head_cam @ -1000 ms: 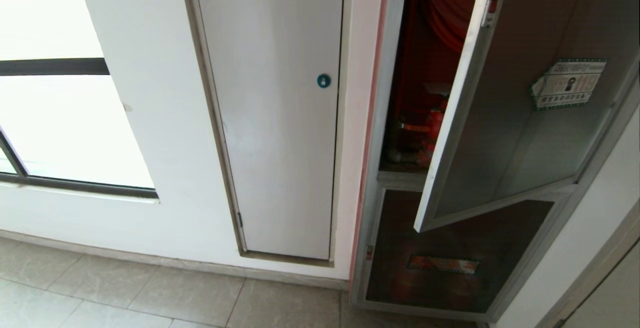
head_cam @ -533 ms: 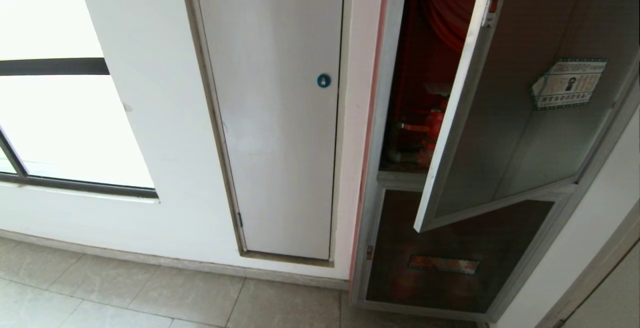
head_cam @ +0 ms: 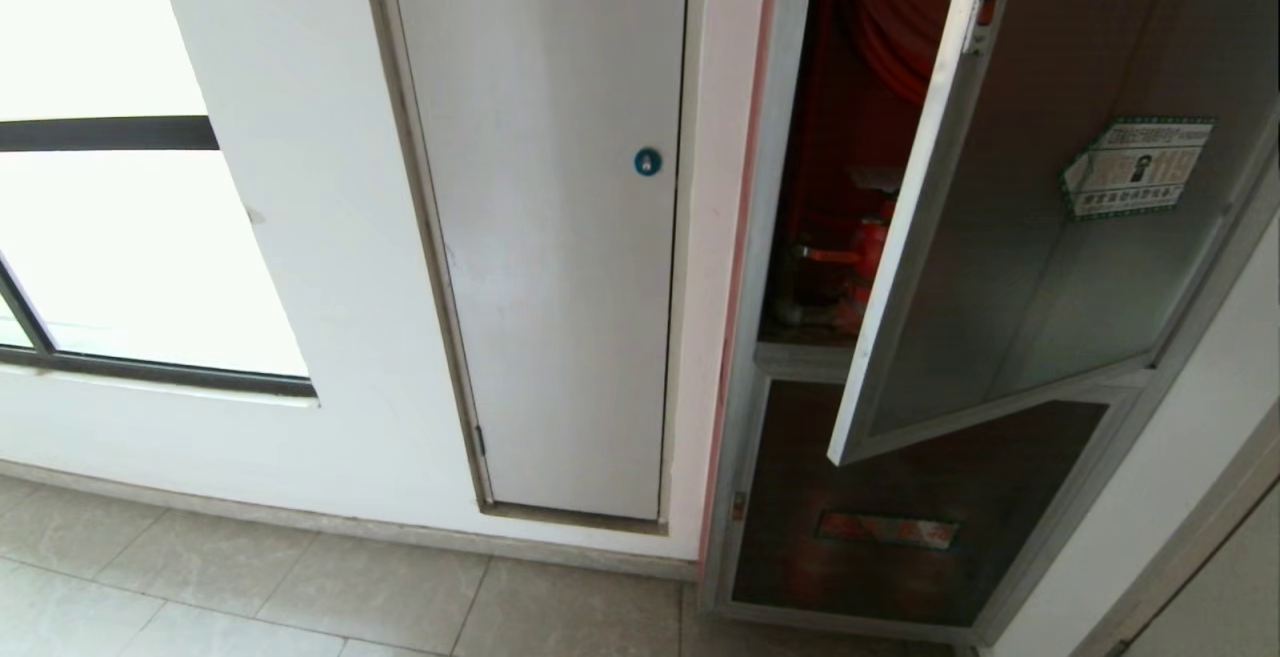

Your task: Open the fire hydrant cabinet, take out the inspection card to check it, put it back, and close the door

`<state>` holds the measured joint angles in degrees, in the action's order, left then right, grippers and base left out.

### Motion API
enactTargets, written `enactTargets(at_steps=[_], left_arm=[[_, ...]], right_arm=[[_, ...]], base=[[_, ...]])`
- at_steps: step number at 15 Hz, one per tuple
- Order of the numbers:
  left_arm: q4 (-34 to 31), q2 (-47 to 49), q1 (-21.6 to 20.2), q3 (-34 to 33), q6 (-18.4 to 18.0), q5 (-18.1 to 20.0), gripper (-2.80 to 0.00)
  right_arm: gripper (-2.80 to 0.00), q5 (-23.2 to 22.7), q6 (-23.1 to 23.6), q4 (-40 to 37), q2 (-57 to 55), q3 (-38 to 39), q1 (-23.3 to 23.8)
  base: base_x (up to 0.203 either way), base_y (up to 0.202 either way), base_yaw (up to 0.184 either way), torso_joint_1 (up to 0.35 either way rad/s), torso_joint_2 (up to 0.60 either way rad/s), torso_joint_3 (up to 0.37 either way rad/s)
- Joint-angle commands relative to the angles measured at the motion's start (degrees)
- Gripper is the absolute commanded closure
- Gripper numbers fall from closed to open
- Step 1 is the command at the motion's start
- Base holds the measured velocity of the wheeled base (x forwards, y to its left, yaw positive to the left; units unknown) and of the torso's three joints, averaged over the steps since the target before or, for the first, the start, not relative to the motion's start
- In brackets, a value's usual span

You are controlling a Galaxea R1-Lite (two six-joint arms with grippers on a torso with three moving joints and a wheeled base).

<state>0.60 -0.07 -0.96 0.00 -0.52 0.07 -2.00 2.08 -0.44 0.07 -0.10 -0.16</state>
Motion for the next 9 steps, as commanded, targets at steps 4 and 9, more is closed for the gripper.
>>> enactTargets(at_steps=[4,9], left_arm=[[0.0,0.1,0.0,-0.3,0.0,-0.1,0.00],[0.0,0.1,0.0,-0.3,0.0,0.0,0.00]], right_arm=[[0.00,0.0,0.3,0.0,0.0,0.0,0.0],[0.00,0.0,0.3,-0.1,0.0,0.0,0.0]], base=[[0.000,0.000,0.000,0.000,0.00,0.000],[0.000,0.000,0.000,0.000,0.00,0.000]])
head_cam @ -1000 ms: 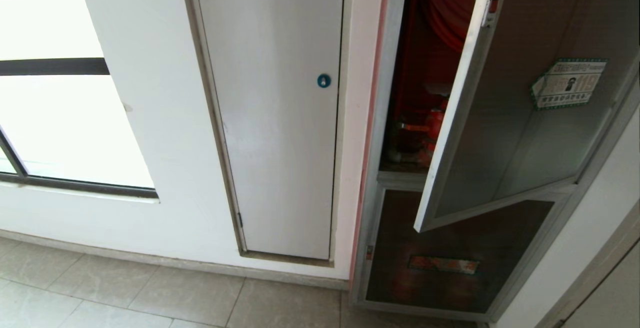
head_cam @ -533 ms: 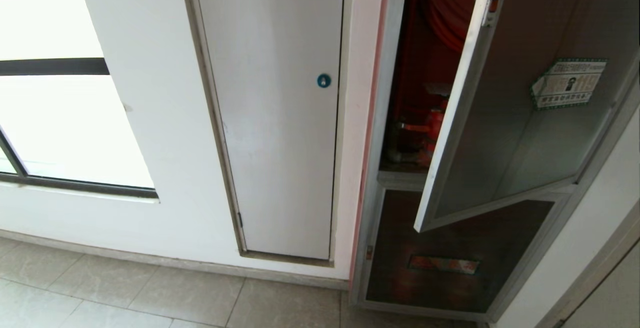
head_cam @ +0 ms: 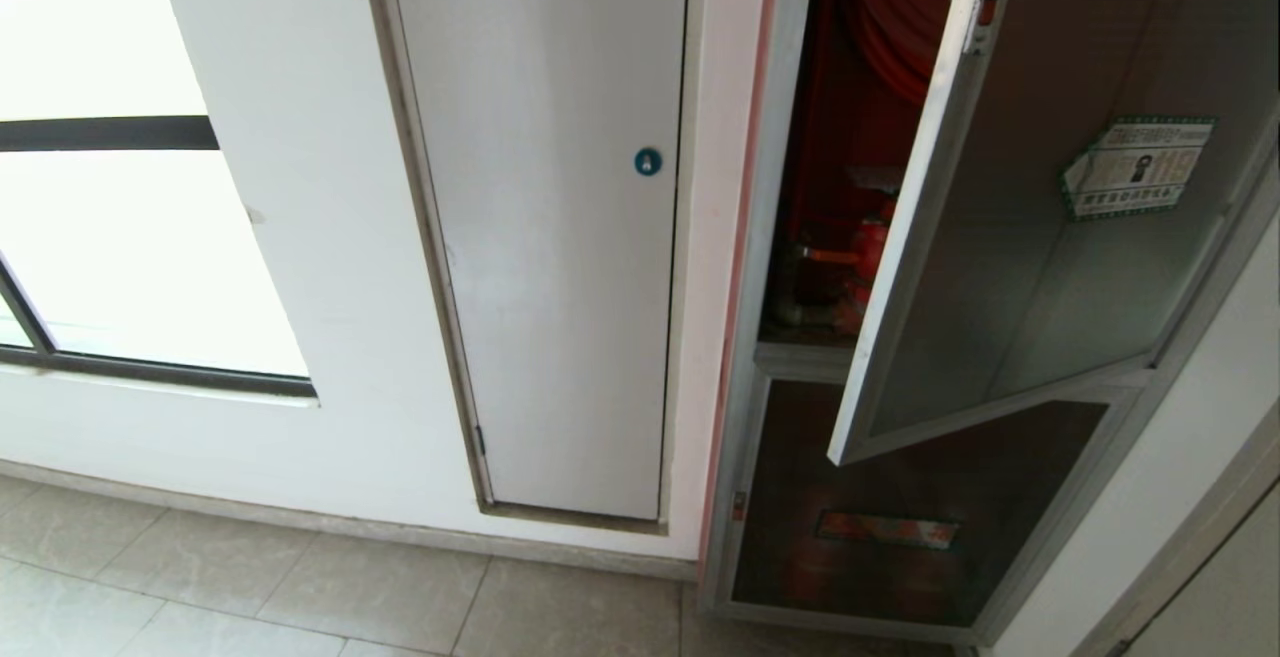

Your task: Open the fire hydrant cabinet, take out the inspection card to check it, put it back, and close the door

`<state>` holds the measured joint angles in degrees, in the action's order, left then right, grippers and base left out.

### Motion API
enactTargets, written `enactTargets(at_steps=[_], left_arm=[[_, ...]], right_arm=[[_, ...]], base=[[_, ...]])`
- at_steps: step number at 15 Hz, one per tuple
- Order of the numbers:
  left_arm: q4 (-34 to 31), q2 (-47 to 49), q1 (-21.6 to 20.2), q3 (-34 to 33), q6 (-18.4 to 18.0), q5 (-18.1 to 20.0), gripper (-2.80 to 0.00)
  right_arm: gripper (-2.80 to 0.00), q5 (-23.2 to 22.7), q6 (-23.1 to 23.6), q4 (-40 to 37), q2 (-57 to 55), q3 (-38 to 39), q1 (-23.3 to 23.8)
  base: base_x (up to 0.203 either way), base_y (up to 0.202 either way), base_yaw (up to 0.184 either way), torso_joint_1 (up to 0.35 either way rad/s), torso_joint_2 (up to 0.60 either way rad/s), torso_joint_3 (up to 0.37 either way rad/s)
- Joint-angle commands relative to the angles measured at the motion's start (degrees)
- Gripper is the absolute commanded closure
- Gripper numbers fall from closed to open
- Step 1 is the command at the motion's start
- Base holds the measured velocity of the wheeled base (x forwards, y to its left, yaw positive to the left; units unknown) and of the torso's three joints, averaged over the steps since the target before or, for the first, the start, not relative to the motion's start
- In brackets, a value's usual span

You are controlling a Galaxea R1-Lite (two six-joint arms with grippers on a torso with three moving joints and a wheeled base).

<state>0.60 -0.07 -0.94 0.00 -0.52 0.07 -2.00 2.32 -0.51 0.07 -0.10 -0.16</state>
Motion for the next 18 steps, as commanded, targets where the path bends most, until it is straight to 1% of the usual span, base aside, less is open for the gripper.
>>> enactTargets(at_steps=[1,5,7,10,11,13,15,17,18], left_arm=[[0.0,0.0,-0.1,-0.3,0.0,0.0,0.00],[0.0,0.1,0.0,-0.3,0.0,0.0,0.00],[0.0,0.1,0.0,-0.3,0.0,0.0,0.00],[0.0,0.0,-0.1,-0.3,0.0,0.0,0.00],[0.0,0.1,-0.1,-0.3,0.0,0.0,0.00],[0.0,0.0,0.0,-0.3,0.0,0.0,0.00],[0.0,0.1,0.0,-0.3,0.0,-0.1,0.00],[0.0,0.1,0.0,-0.3,0.0,0.0,0.00],[0.0,0.1,0.0,-0.3,0.0,0.0,0.00]], right_arm=[[0.00,0.0,0.0,0.0,0.0,0.0,0.0],[0.00,-0.1,0.2,-0.2,0.0,-1.0,0.0],[0.00,-0.6,0.0,-2.0,-0.9,-5.3,0.0],[0.00,-3.8,-0.1,-4.9,-6.9,-12.4,0.0],[0.00,-5.4,-0.1,-5.1,-9.9,-14.7,0.0],[0.00,-10.9,-0.1,-5.3,-16.5,-19.4,0.0],[0.00,-17.4,-0.1,-5.4,-25.9,-24.6,0.0],[0.00,-23.0,-0.1,-5.4,-37.1,-30.8,-0.1],[0.00,-25.1,-0.2,-5.4,-43.1,-34.2,-0.7]], base=[[0.000,0.000,0.000,0.000,0.00,0.000],[0.000,0.000,0.000,0.000,0.00,0.000],[0.000,0.000,0.000,0.000,0.00,0.000],[0.000,0.000,0.000,0.000,0.00,0.000],[0.000,0.000,0.000,0.000,0.00,0.000],[0.000,0.000,0.000,0.000,0.00,0.000],[0.000,0.000,0.000,0.000,0.00,0.000],[0.000,0.000,0.000,0.000,0.00,0.000],[0.000,0.000,0.000,0.000,0.00,0.000]])
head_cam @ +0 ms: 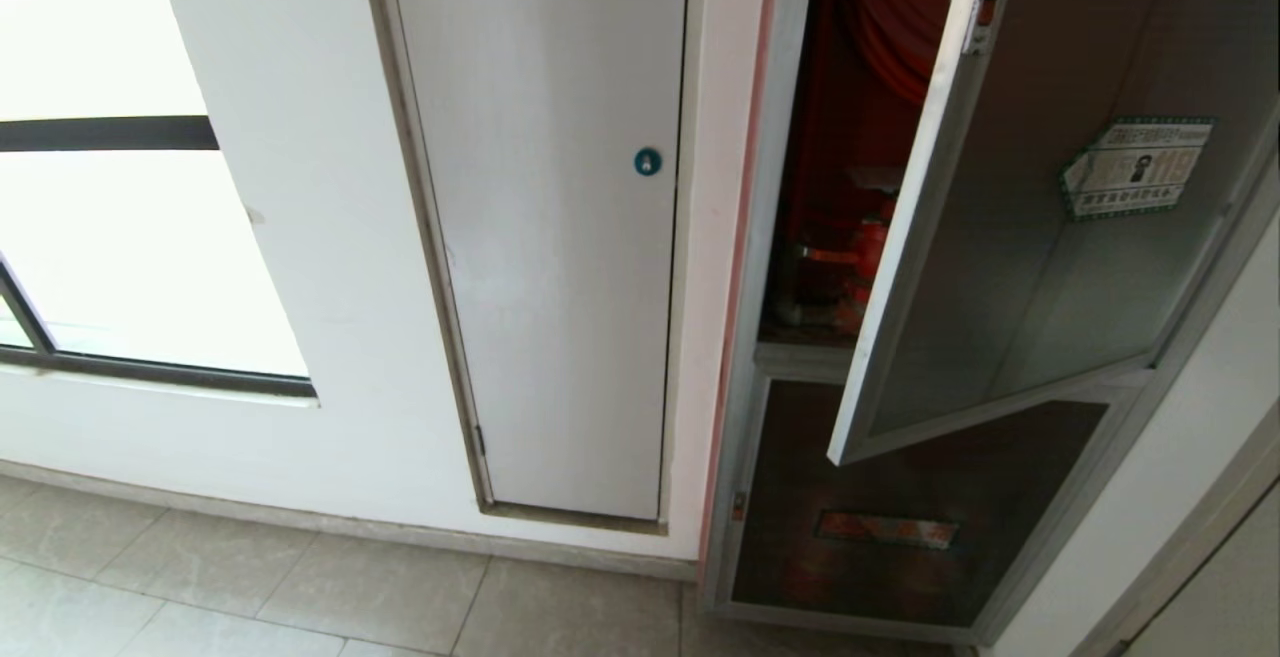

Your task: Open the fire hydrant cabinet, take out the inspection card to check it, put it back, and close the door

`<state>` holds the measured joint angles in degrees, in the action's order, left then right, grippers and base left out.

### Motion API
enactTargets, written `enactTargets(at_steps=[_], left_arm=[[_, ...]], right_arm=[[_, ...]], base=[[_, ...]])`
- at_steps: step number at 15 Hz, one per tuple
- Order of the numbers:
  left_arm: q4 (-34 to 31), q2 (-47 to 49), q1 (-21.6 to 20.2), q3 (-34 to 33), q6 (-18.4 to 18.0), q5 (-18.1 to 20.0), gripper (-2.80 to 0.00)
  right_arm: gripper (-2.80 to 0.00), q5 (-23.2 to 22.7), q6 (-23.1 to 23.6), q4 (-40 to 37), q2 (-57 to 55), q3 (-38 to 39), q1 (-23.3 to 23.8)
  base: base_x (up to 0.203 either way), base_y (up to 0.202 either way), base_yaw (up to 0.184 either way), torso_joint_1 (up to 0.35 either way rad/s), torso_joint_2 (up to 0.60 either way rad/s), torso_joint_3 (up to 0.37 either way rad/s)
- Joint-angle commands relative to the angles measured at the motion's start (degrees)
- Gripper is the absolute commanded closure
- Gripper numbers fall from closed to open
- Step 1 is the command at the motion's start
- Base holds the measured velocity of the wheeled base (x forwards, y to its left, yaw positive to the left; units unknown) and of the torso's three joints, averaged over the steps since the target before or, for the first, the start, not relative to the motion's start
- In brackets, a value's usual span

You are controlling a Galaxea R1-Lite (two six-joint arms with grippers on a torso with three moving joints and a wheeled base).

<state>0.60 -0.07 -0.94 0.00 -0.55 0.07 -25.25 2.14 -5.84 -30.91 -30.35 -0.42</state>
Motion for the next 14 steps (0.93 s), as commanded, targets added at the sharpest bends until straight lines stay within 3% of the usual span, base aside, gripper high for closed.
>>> enactTargets(at_steps=[1,4,6,8,11,14], left_arm=[[0.0,0.1,0.0,-0.3,0.0,0.0,0.00],[0.0,0.1,0.0,-0.3,0.0,0.0,0.00],[0.0,0.0,-0.1,-0.3,0.0,0.0,0.00],[0.0,0.0,0.0,-0.3,0.0,0.0,0.00],[0.0,0.0,0.0,-0.3,0.0,0.0,0.00],[0.0,0.0,0.0,-0.3,0.0,0.0,0.00]], right_arm=[[0.00,-3.3,-0.2,0.0,-17.6,-7.2,-1.8],[0.00,-3.8,-3.1,0.6,-32.5,-17.6,-10.8],[0.00,3.5,-6.6,5.1,-39.7,-21.2,-20.9],[0.00,17.9,-9.7,14.1,-46.7,-22.4,-29.3],[0.00,39.1,-11.0,26.6,-57.5,-23.8,-37.1],[0.00,57.1,-7.3,39.2,-68.2,-26.6,-41.2]], base=[[0.000,0.000,0.000,0.000,0.00,0.000],[0.000,0.000,0.000,0.000,0.00,0.000],[0.000,0.000,0.000,0.000,0.00,0.000],[0.000,0.000,0.000,0.000,0.00,0.000],[0.000,0.000,0.000,0.000,0.00,0.000],[0.000,0.000,0.000,0.000,0.00,0.000]])
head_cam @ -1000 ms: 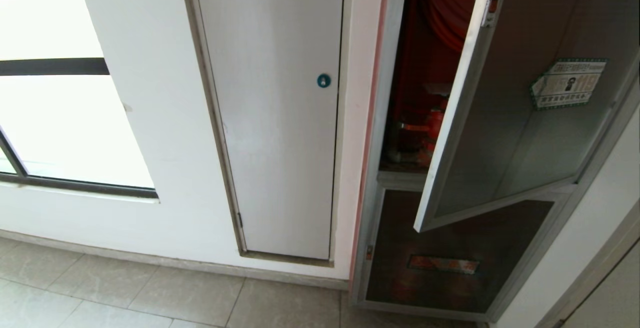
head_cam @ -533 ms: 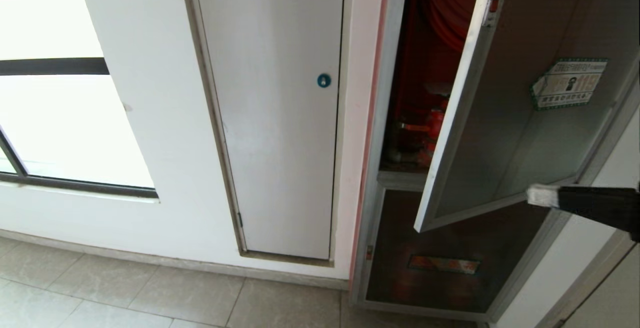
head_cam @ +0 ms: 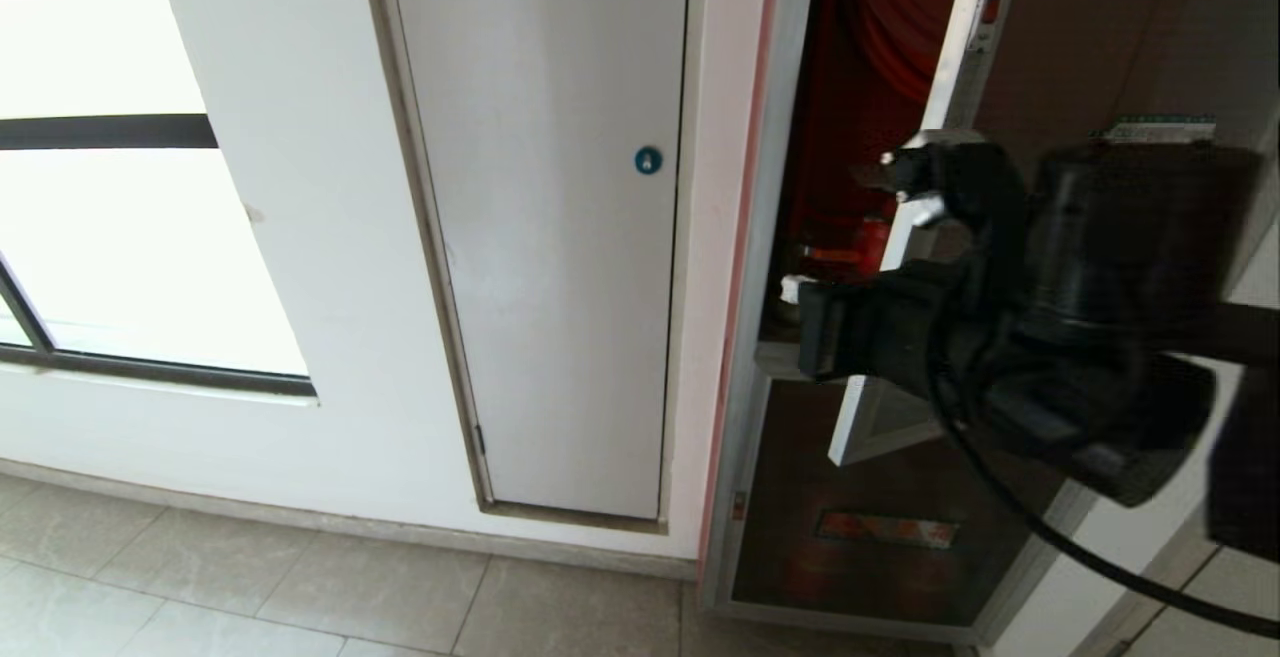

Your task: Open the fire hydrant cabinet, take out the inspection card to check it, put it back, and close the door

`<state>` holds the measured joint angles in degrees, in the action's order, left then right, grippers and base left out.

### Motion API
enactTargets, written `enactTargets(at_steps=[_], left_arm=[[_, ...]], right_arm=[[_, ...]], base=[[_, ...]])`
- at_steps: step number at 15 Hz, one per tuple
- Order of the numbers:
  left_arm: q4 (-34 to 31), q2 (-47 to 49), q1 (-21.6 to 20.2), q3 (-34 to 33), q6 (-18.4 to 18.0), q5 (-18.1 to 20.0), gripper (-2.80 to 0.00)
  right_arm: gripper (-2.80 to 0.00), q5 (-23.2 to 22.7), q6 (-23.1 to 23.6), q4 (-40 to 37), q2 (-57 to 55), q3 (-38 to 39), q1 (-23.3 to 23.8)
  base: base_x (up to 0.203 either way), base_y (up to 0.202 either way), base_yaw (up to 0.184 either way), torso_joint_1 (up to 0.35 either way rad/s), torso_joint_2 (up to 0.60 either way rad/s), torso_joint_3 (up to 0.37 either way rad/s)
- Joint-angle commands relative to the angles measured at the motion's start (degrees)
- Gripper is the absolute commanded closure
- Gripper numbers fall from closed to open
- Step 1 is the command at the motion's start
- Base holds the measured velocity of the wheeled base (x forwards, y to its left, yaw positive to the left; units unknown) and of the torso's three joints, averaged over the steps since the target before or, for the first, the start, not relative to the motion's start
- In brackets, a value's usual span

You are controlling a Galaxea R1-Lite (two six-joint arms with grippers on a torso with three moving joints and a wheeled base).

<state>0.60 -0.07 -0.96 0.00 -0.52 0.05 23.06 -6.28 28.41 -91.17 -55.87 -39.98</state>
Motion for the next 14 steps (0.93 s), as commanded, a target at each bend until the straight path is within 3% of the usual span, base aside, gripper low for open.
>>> enactTargets(at_steps=[1,4,7,14], left_arm=[[0.0,0.1,0.0,-0.3,0.0,0.0,0.00],[0.0,0.1,0.0,-0.3,0.0,0.0,0.00],[0.0,0.0,0.0,-0.3,0.0,0.0,0.00],[0.0,0.0,0.0,-0.3,0.0,0.0,0.00]], right_arm=[[0.00,13.3,3.9,11.1,-11.2,-2.2,-2.2],[0.00,24.6,14.4,26.3,-19.3,-5.8,-2.4],[0.00,30.7,21.6,36.7,-25.1,-11.3,-0.5],[0.00,31.1,22.3,38.0,-27.0,-19.0,5.7]], base=[[0.000,0.000,0.000,0.000,0.00,0.000],[0.000,0.000,0.000,0.000,0.00,0.000],[0.000,0.000,0.000,0.000,0.00,0.000],[0.000,0.000,0.000,0.000,0.00,0.000]])
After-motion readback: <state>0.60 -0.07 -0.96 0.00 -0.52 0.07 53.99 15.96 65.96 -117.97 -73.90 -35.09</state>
